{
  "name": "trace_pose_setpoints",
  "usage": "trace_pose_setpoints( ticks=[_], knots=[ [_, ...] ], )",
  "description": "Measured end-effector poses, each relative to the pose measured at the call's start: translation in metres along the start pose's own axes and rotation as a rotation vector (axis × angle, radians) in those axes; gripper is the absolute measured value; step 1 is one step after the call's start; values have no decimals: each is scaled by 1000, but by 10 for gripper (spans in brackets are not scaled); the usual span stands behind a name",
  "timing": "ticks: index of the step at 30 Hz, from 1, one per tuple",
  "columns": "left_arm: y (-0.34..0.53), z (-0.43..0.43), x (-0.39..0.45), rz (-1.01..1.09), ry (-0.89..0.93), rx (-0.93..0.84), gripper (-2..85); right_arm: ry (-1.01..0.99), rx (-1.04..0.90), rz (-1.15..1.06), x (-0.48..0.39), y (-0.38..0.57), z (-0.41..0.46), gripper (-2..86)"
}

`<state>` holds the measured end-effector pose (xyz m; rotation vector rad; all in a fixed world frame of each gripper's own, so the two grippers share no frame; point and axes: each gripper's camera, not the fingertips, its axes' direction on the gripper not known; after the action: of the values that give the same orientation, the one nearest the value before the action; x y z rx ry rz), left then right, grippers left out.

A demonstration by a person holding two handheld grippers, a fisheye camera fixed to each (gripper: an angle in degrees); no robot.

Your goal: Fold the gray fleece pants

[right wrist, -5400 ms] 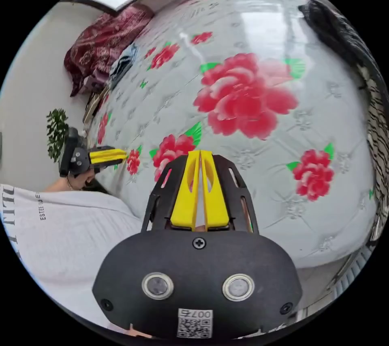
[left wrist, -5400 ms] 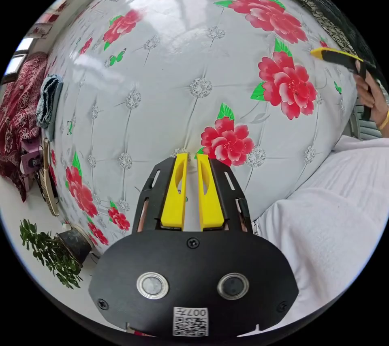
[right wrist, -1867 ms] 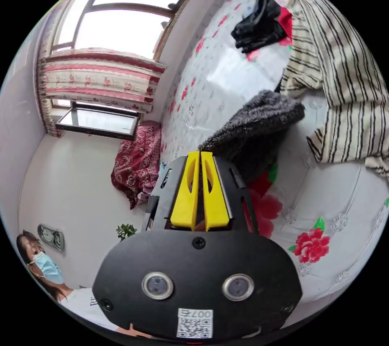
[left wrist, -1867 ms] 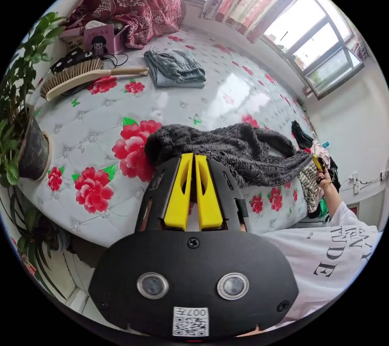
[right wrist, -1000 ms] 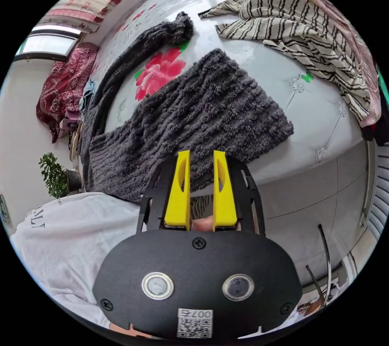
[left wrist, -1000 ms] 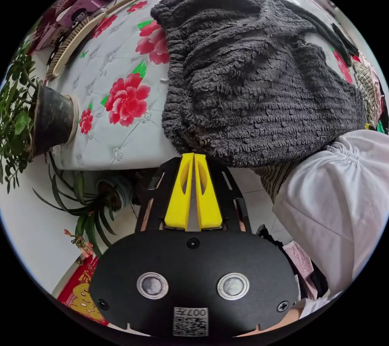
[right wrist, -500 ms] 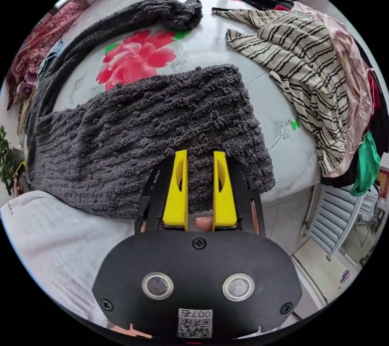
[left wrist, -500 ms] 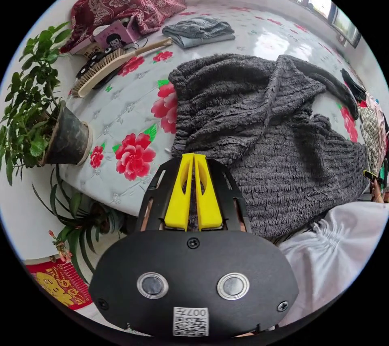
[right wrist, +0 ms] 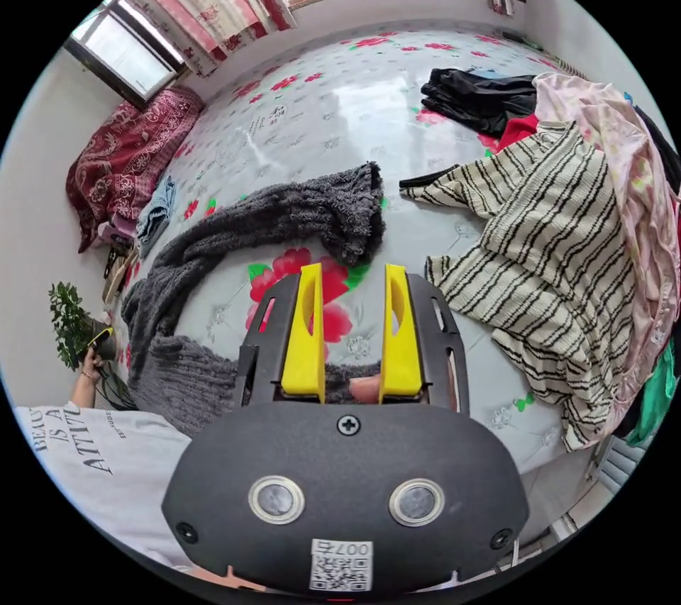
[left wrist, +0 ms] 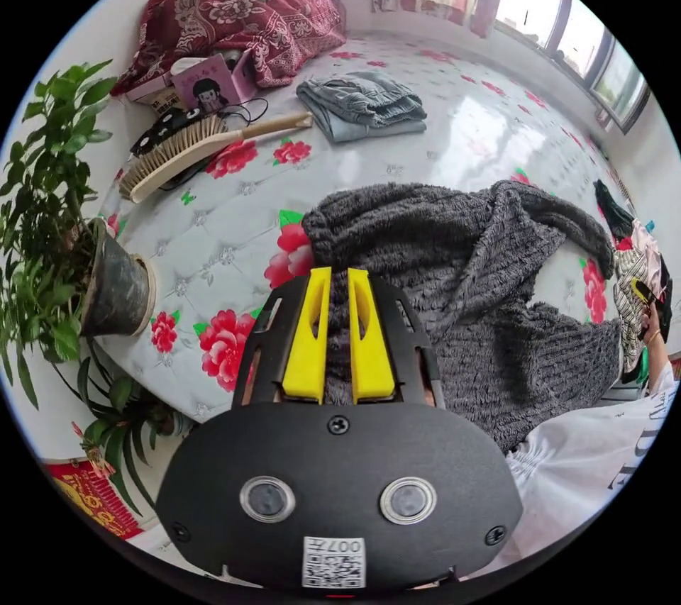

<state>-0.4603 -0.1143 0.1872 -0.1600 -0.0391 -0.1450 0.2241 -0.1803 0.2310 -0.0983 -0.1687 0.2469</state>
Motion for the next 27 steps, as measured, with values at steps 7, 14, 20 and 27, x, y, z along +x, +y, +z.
trace_pose_setpoints(
  ticks=[7, 14, 20, 27],
  knots=[
    [-96, 91, 60, 256, -157, -114, 100, -14, -128, 120, 13, -66, 75, 65],
    [-131, 107, 20, 61, -161, -147, 0, 127, 49, -3, 1, -103, -9, 17],
    [-126, 94, -11, 10, -79, -41, 10, 205, -96, -22, 9, -119, 5, 49],
    [-134, 79, 10, 242, -190, -61, 83, 149, -58, -52, -3, -135, 17, 86]
  ],
)
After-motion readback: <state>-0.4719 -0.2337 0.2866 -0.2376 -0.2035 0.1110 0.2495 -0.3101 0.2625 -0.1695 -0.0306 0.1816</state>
